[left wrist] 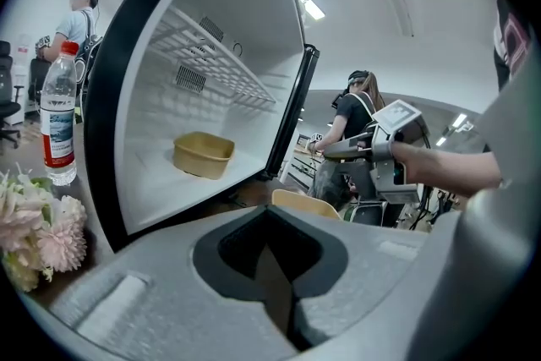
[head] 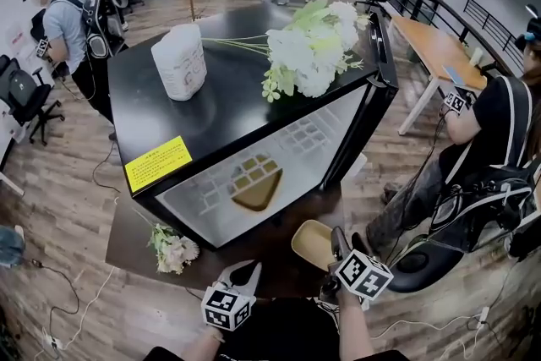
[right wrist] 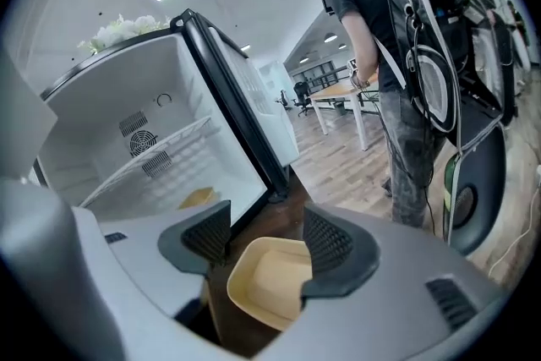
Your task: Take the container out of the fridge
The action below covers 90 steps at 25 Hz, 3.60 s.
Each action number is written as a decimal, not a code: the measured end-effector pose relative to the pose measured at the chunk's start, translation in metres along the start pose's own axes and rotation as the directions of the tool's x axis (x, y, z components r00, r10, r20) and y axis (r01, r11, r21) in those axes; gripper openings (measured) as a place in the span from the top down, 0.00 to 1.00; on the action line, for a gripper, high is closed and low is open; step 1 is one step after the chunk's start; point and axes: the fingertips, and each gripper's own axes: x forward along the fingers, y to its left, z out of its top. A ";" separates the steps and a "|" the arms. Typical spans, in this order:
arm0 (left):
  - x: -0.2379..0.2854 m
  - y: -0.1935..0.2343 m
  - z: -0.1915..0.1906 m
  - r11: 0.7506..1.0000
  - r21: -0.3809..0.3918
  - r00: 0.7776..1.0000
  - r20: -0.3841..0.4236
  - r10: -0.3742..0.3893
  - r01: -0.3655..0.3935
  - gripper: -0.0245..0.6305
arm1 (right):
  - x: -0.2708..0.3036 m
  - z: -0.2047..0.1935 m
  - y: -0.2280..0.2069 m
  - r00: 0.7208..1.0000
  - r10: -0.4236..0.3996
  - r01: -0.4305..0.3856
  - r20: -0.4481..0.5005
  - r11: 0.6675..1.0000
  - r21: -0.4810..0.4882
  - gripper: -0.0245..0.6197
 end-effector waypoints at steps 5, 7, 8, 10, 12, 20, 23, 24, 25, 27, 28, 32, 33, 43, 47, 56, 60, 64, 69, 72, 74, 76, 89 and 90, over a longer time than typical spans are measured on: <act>-0.005 0.003 0.001 0.999 0.030 1.000 0.004 0.014 -0.014 0.95 | 0.002 0.001 0.028 0.996 0.083 -0.084 -0.007 0.996 -0.029 0.55; -0.006 0.003 0.001 0.999 0.032 1.000 0.003 0.014 -0.014 0.95 | 0.005 0.000 0.039 0.995 0.101 -0.102 -0.015 0.994 -0.051 0.55; -0.007 0.003 0.000 1.000 0.028 1.000 0.005 0.015 -0.015 0.95 | 0.007 -0.001 0.046 0.994 0.111 -0.112 -0.020 0.992 -0.061 0.55; -0.010 0.006 0.001 1.000 0.022 1.000 0.008 0.022 -0.023 0.95 | 0.012 -0.002 0.059 0.990 0.136 -0.138 -0.031 0.987 -0.077 0.55; -0.012 0.011 0.002 0.999 0.019 0.999 0.014 0.034 -0.034 0.95 | 0.018 -0.003 0.074 0.985 0.169 -0.172 -0.039 0.980 -0.101 0.55; -0.023 0.024 0.001 0.997 0.000 0.996 0.028 0.081 -0.081 0.95 | 0.043 -0.014 0.115 0.967 0.232 -0.246 -0.102 0.957 -0.154 0.58; -0.028 0.029 0.000 0.995 -0.011 0.994 0.030 0.101 -0.101 0.95 | 0.053 -0.018 0.132 0.960 0.251 -0.271 -0.127 0.946 -0.176 0.58; -0.029 0.031 0.000 0.994 -0.014 0.994 0.030 0.107 -0.107 0.95 | 0.056 -0.018 0.137 0.959 0.254 -0.274 -0.128 0.945 -0.178 0.58; -0.031 0.033 -0.001 0.994 -0.016 0.993 0.031 0.113 -0.112 0.95 | 0.060 -0.017 0.141 0.958 0.256 -0.277 -0.130 0.944 -0.179 0.58; -0.033 0.035 -0.001 0.992 -0.021 0.992 0.032 0.124 -0.124 0.95 | 0.067 -0.016 0.150 0.957 0.258 -0.280 -0.134 0.942 -0.183 0.59; -0.035 0.037 -0.001 0.991 -0.023 0.991 0.034 0.131 -0.130 0.95 | 0.070 -0.016 0.153 0.956 0.258 -0.281 -0.138 0.942 -0.185 0.60; -0.039 0.042 -0.001 0.987 -0.036 0.987 0.039 0.157 -0.156 0.95 | 0.082 -0.018 0.159 0.956 0.249 -0.276 -0.154 0.944 -0.183 0.61; -0.040 0.044 -0.001 0.986 -0.039 0.986 0.041 0.165 -0.163 0.95 | 0.086 -0.019 0.161 0.956 0.246 -0.273 -0.158 0.944 -0.182 0.62; -0.049 0.051 -0.003 0.975 -0.056 0.975 0.042 0.216 -0.214 0.95 | 0.123 -0.030 0.160 0.956 0.193 -0.234 -0.221 0.956 -0.176 0.63; -0.056 0.055 -0.007 0.968 -0.070 0.969 0.039 0.243 -0.240 0.95 | 0.136 -0.037 0.159 0.954 0.169 -0.214 -0.247 0.962 -0.171 0.63; -0.070 0.067 -0.018 0.946 -0.112 0.951 0.023 0.308 -0.303 0.95 | 0.158 -0.053 0.164 0.944 0.153 -0.211 -0.291 0.961 -0.178 0.63; -0.073 0.071 -0.020 0.937 -0.126 0.944 0.020 0.330 -0.325 0.95 | 0.168 -0.061 0.166 0.938 0.136 -0.200 -0.319 0.964 -0.176 0.63; -0.079 0.078 -0.024 0.923 -0.148 0.932 0.018 0.361 -0.355 0.95 | 0.173 -0.069 0.169 0.935 0.122 -0.191 -0.334 0.965 -0.182 0.63; -0.087 0.085 -0.030 0.906 -0.171 0.919 0.010 0.394 -0.387 0.95 | 0.181 -0.076 0.162 0.931 0.087 -0.160 -0.354 0.971 -0.181 0.63; -0.091 0.090 -0.031 0.898 -0.179 0.912 0.010 0.410 -0.402 0.95 | 0.184 -0.080 0.162 0.928 0.082 -0.155 -0.363 0.972 -0.177 0.64; -0.093 0.091 -0.033 0.892 -0.188 0.907 0.008 0.421 -0.412 0.95 | 0.185 -0.082 0.161 0.929 0.066 -0.144 -0.363 0.971 -0.191 0.67; -0.095 0.093 -0.035 0.886 -0.194 0.903 0.005 0.429 -0.420 0.95 | 0.186 -0.083 0.160 0.931 0.052 -0.133 -0.360 0.970 -0.205 0.70; -0.101 0.098 -0.037 0.880 -0.195 0.896 0.012 0.445 -0.434 0.95 | 0.185 -0.082 0.152 0.935 0.030 -0.092 -0.354 0.983 -0.161 0.79; -0.102 0.098 -0.037 0.879 -0.195 0.895 0.012 0.445 -0.434 0.95 | 0.185 -0.082 0.151 0.935 0.027 -0.088 -0.354 0.983 -0.159 0.79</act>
